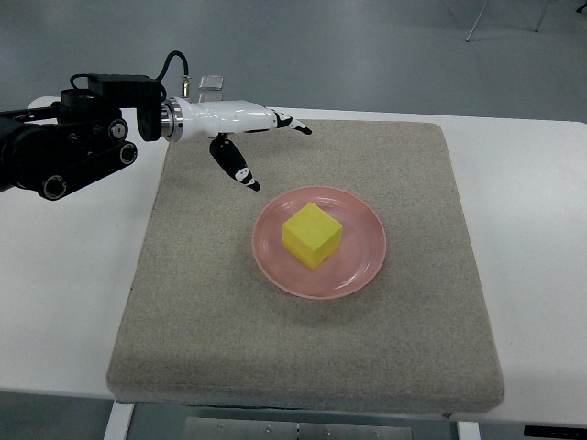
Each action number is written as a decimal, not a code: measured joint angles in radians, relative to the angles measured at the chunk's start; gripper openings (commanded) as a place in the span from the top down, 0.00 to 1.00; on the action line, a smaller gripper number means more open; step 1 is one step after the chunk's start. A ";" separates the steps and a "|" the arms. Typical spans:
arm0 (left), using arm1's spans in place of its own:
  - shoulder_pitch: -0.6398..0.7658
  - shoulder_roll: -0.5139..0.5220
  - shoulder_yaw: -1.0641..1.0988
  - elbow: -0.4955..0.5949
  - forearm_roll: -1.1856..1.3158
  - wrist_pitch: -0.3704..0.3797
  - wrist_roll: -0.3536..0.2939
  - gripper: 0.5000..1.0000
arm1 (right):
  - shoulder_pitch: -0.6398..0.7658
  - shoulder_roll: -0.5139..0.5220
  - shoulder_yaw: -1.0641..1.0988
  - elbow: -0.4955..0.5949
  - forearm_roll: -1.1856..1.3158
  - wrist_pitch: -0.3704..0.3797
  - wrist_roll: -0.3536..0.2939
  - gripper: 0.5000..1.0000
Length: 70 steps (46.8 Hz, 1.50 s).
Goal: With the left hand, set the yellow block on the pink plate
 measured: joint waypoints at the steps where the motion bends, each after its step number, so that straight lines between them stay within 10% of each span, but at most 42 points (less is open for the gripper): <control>1: 0.002 -0.001 -0.004 0.016 -0.001 0.000 0.000 0.03 | 0.000 0.000 0.000 0.000 0.000 0.000 0.000 0.15; 31: 0.088 -0.212 -0.083 0.577 -0.602 0.068 0.096 0.11 | 0.000 0.000 0.000 0.000 0.000 0.000 0.000 0.15; 70: 0.196 -0.259 -0.350 0.599 -1.221 0.058 0.071 0.08 | 0.000 0.000 0.000 0.000 0.000 0.000 0.000 0.15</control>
